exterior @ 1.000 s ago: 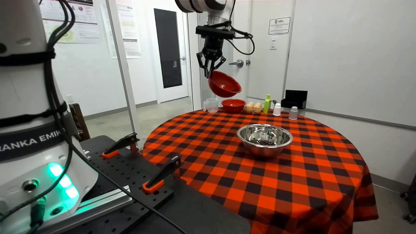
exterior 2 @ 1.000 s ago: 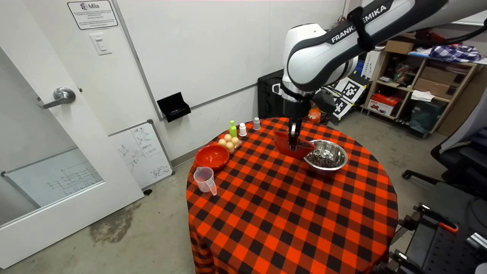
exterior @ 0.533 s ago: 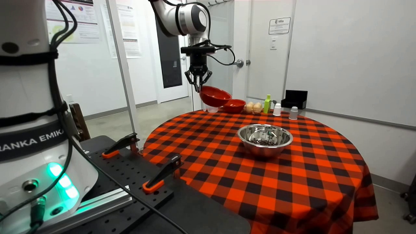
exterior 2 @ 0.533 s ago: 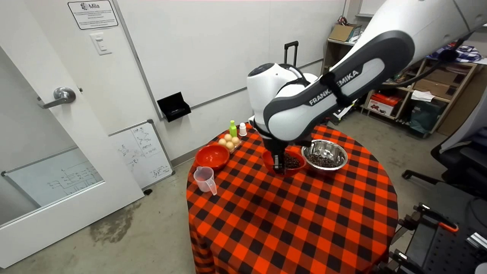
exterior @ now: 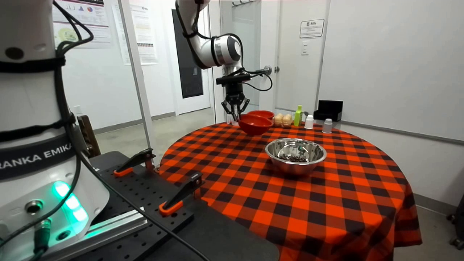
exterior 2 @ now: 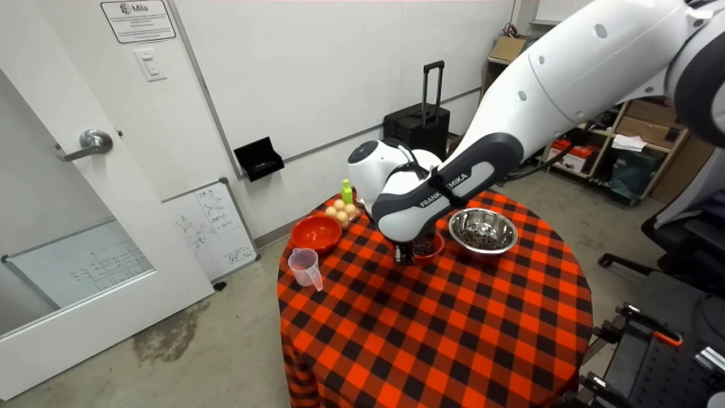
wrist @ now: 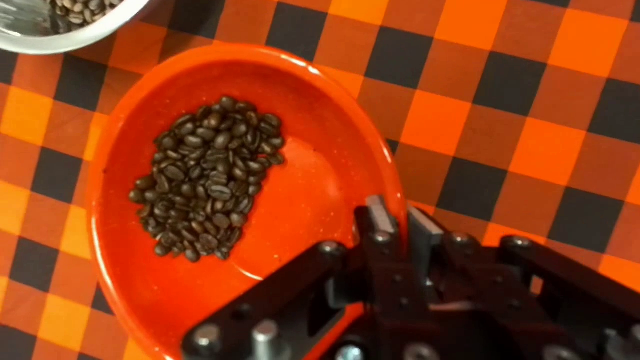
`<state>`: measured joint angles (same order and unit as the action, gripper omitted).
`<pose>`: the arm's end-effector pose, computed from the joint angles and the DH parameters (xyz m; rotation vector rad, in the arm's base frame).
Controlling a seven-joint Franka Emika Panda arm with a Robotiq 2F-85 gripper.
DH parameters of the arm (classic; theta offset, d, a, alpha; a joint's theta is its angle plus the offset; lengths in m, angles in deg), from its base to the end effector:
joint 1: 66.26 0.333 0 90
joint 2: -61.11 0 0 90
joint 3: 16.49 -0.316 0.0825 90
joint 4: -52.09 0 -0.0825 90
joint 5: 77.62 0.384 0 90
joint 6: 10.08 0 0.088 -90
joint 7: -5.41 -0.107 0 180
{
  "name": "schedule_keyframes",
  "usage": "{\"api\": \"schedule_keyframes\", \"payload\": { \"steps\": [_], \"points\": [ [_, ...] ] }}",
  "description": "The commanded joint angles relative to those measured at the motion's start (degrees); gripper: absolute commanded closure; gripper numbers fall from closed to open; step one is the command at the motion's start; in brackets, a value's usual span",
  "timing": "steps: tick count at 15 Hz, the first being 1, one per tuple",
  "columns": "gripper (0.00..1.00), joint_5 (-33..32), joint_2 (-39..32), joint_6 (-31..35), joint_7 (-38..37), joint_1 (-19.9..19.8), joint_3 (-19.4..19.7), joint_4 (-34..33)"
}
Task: Pour some of the things in the red bowl into the metal bowl
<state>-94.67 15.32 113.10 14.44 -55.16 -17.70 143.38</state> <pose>0.6545 0.1289 0.1453 2.7896 0.8048 -0.3416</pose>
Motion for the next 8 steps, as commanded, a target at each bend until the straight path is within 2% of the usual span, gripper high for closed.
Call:
{"api": "schedule_keyframes", "payload": {
  "steps": [1, 8],
  "points": [
    [0.98, -0.61, -5.83, -3.12, -0.23, -0.60, 1.06, -8.96],
    [0.98, 0.62, -13.65, -7.79, 2.32, -2.24, 0.69, -21.05]
  ]
}}
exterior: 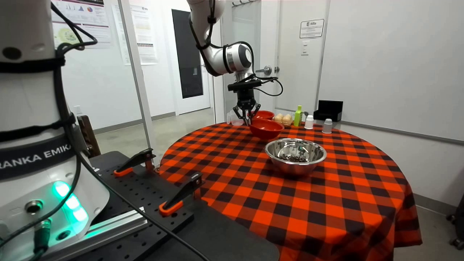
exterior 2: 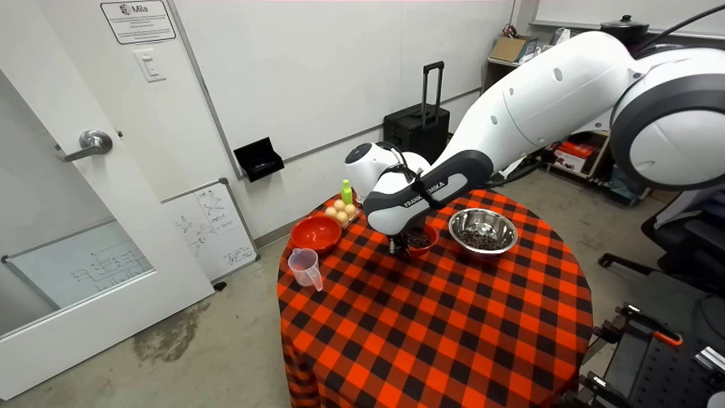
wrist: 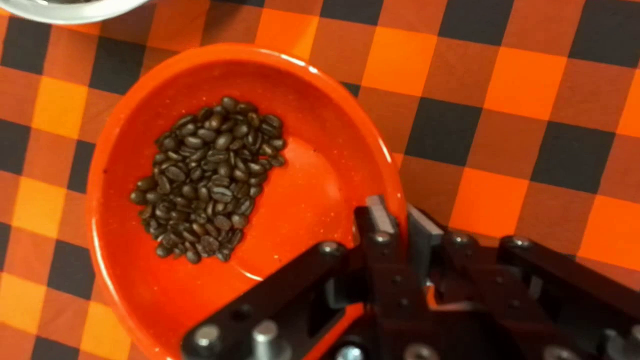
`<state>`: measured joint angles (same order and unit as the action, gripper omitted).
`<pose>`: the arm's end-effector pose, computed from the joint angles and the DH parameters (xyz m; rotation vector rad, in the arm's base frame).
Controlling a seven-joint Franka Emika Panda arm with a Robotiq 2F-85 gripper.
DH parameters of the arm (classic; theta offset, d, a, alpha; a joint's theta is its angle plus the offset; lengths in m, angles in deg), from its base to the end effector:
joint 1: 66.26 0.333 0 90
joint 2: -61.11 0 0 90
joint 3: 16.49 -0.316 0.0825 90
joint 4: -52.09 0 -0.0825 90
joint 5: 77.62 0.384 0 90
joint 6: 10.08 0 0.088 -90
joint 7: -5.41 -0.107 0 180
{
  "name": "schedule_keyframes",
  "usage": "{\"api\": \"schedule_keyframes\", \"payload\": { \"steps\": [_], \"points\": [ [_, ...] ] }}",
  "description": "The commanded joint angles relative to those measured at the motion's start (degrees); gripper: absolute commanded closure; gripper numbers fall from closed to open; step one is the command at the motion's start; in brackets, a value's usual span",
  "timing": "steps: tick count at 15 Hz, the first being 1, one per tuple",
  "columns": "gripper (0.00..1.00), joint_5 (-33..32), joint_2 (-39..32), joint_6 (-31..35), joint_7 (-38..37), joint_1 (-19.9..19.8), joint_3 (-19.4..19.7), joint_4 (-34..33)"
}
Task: Pour some of the things in the red bowl into the metal bowl
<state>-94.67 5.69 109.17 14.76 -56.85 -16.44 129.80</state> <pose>0.6979 0.1002 0.1187 2.7887 0.7191 -0.3492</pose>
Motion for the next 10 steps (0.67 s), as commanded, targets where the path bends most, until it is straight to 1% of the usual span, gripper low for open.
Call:
{"api": "schedule_keyframes", "payload": {
  "steps": [1, 2, 3, 7, 10],
  "points": [
    [0.98, 0.74, -4.92, -4.73, 2.57, -0.68, -0.67, -8.98],
    [0.98, 0.81, -5.74, -5.57, 3.17, -0.78, -0.76, -10.40],
    [0.98, 0.34, -5.18, -2.34, 1.12, 0.23, -0.81, -5.58],
    [0.98, 1.21, -7.58, -3.15, 2.24, 0.11, -2.28, -5.79],
    [0.98, 1.31, -7.53, -3.30, 2.40, 0.22, -2.50, -5.62]
  ]
}}
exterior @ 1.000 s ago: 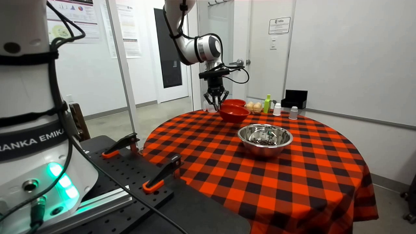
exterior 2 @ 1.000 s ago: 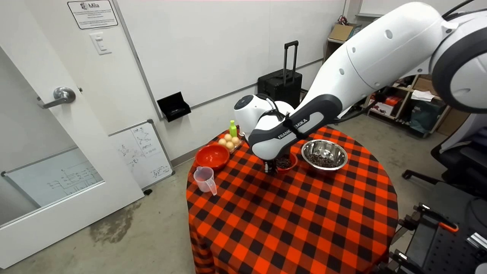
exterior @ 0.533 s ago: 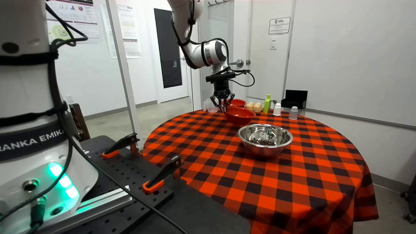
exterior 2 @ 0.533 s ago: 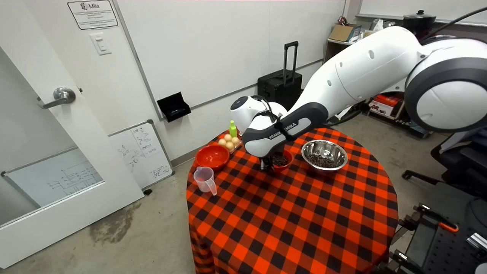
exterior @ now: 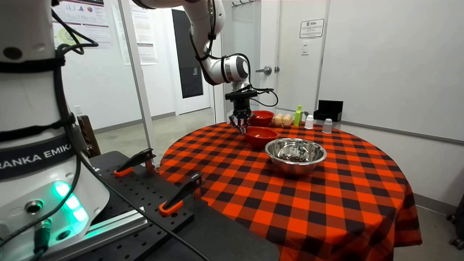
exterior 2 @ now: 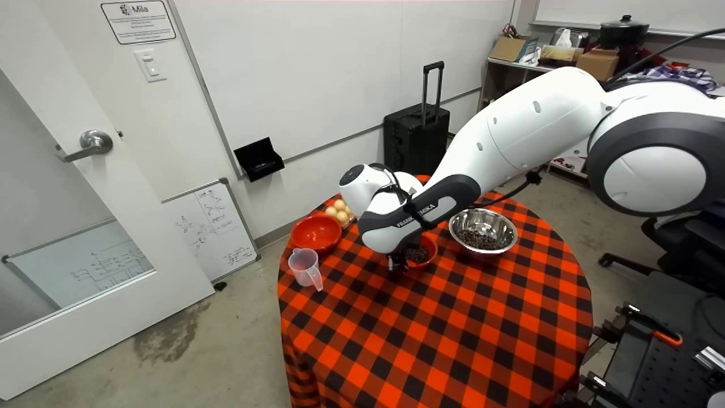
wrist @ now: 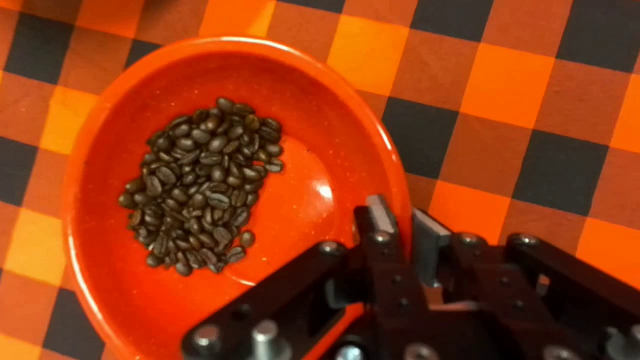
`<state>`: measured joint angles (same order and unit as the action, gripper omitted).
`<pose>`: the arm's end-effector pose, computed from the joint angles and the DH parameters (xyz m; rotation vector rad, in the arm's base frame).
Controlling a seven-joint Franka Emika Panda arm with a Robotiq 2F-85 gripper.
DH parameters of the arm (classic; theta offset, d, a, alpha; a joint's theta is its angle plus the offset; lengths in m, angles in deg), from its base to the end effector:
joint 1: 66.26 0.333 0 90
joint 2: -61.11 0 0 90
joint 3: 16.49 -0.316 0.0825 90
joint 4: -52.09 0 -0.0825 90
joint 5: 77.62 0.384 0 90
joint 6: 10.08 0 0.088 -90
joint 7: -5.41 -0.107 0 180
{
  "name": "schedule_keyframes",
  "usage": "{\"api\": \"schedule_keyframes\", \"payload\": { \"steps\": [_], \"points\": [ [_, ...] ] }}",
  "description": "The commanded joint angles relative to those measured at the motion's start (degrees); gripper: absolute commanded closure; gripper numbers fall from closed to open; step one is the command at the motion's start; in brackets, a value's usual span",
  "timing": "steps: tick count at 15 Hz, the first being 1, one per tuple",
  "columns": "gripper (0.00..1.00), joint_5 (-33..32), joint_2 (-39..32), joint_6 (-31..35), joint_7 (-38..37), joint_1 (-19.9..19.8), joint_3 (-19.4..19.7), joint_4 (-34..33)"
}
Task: Pour some of the things in the red bowl into the metal bowl
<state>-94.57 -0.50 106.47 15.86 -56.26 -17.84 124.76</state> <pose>0.6927 0.1189 0.0745 2.7800 0.7775 -0.4446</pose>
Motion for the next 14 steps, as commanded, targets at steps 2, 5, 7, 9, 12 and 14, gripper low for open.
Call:
{"api": "schedule_keyframes", "payload": {
  "steps": [2, 5, 7, 9, 12, 14],
  "points": [
    [0.68, 1.63, -1.27, -0.57, 0.94, -0.50, -1.30, -0.52],
    [0.53, 3.64, -1.31, -0.29, 1.69, -1.31, -2.89, 0.01],
    [0.38, 5.18, -0.71, 2.13, 1.79, -1.51, -4.48, 3.07],
    [0.22, 7.87, 1.05, 5.95, 3.52, -2.95, -7.05, 6.28],
    [0.01, 11.50, 4.59, 11.22, 6.46, -5.54, -9.78, 8.90],
    [0.00, 12.33, 7.72, 14.93, 7.24, -6.39, -10.16, 11.63]
  ]
}}
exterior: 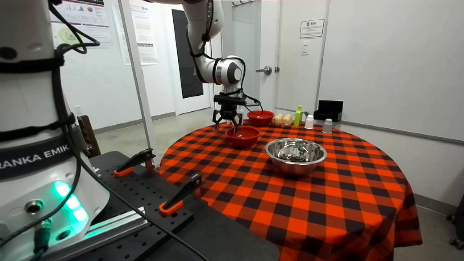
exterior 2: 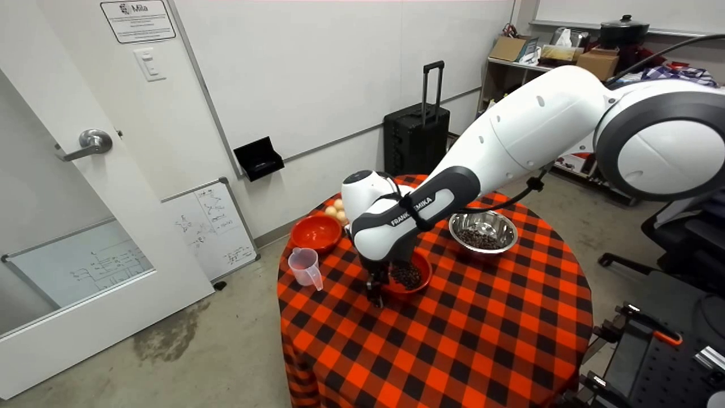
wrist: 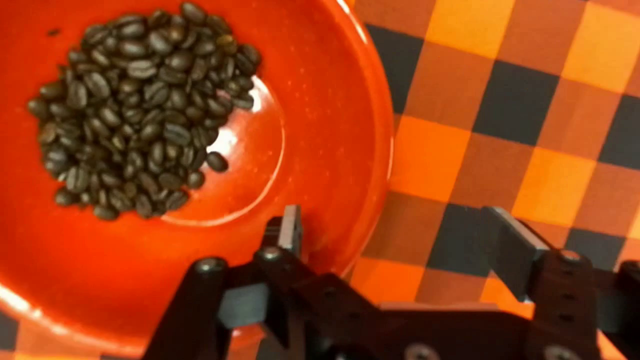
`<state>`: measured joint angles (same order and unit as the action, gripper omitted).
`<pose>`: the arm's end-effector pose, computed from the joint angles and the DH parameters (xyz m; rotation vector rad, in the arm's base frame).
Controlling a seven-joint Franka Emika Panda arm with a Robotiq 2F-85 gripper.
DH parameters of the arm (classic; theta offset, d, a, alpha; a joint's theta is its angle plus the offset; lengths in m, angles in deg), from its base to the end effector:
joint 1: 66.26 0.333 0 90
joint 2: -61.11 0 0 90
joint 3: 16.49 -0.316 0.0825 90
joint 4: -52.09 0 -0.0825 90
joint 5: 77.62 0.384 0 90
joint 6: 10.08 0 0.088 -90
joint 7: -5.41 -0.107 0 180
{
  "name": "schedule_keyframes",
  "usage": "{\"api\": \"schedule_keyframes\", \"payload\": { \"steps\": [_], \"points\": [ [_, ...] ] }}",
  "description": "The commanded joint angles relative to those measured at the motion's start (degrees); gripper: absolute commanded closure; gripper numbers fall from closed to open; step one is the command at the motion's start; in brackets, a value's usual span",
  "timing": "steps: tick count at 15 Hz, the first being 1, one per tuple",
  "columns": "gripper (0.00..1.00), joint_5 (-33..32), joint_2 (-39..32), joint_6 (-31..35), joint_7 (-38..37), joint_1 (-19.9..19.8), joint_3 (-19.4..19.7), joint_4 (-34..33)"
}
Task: Pour some of the things in the red bowl into the metal bowl
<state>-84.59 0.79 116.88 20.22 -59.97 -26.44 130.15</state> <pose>0.6787 0.1716 0.0704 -2.9469 -0.8342 0.2822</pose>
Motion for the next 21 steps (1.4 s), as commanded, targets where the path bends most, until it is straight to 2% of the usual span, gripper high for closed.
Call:
{"api": "schedule_keyframes", "payload": {
  "steps": [1, 6, 10, 15, 18, 19, 21],
  "points": [
    [0.00, 2.21, 8.63, 7.04, 2.45, -2.73, -1.26, 8.87],
    [0.00, 2.91, 18.51, 10.15, 1.35, -4.54, -0.97, 17.48],
    [0.00, 4.93, 26.52, 7.70, -2.56, -3.99, -0.27, 24.85],
    [0.00, 4.12, 36.00, 3.58, -5.50, -2.59, 0.80, 33.03],
    [0.00, 3.20, 40.10, 0.06, -9.58, -1.36, 2.05, 35.88],
    [0.00, 3.94, 36.11, 1.55, -6.45, -1.93, 1.47, 32.22],
    [0.00, 3.82, 38.34, 0.40, -7.83, -1.54, 1.90, 33.99]
  ]
}}
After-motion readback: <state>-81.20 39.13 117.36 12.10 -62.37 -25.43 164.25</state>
